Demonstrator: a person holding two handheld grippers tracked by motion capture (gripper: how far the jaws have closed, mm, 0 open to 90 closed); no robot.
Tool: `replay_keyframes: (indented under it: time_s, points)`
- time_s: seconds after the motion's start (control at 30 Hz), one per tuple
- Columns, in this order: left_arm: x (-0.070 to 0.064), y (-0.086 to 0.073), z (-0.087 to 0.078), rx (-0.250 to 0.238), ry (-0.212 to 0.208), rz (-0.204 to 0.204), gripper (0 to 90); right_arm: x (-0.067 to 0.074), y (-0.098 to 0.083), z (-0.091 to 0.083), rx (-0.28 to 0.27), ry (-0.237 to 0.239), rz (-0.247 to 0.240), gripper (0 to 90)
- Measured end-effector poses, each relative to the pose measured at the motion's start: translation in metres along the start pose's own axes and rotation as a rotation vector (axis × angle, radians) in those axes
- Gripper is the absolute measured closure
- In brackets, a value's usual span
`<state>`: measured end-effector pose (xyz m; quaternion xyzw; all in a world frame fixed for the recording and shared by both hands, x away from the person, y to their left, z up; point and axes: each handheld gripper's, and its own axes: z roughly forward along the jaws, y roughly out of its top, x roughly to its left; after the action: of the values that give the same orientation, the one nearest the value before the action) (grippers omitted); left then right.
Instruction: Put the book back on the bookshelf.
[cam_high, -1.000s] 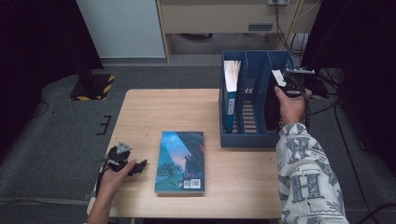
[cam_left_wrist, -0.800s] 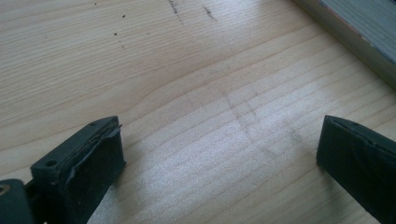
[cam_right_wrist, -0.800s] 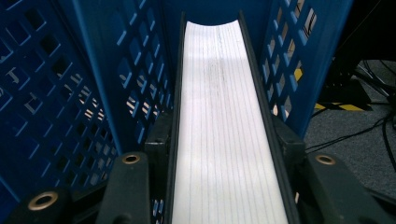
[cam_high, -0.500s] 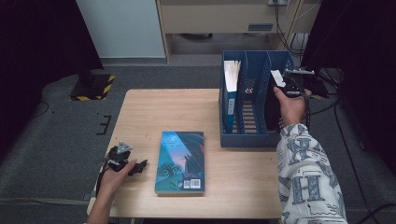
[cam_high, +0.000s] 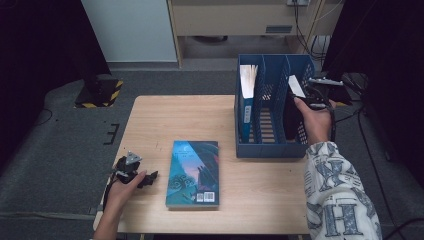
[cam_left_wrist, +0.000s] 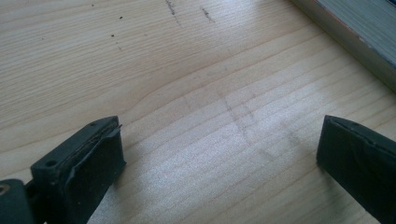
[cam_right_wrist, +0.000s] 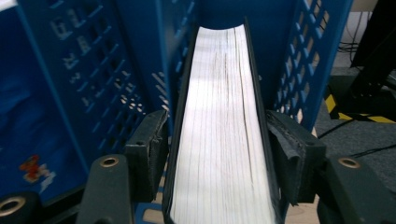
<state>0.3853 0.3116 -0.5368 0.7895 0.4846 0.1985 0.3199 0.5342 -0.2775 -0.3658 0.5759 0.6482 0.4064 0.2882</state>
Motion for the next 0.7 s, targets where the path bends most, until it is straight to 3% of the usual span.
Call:
replay_keyframes:
  time_s: [0.4,0.7]
  points:
    - [0.0002,0.0003,0.0000,0.003,-0.002,0.004,0.0,0.0026,-0.0028,-0.0037,-0.017,0.010,-0.008,33.3]
    - [0.0002,0.0003,0.0001,0.002,-0.002,0.005,0.0,-0.0011,-0.0050,-0.0034,-0.014,0.068,0.032,20.5]
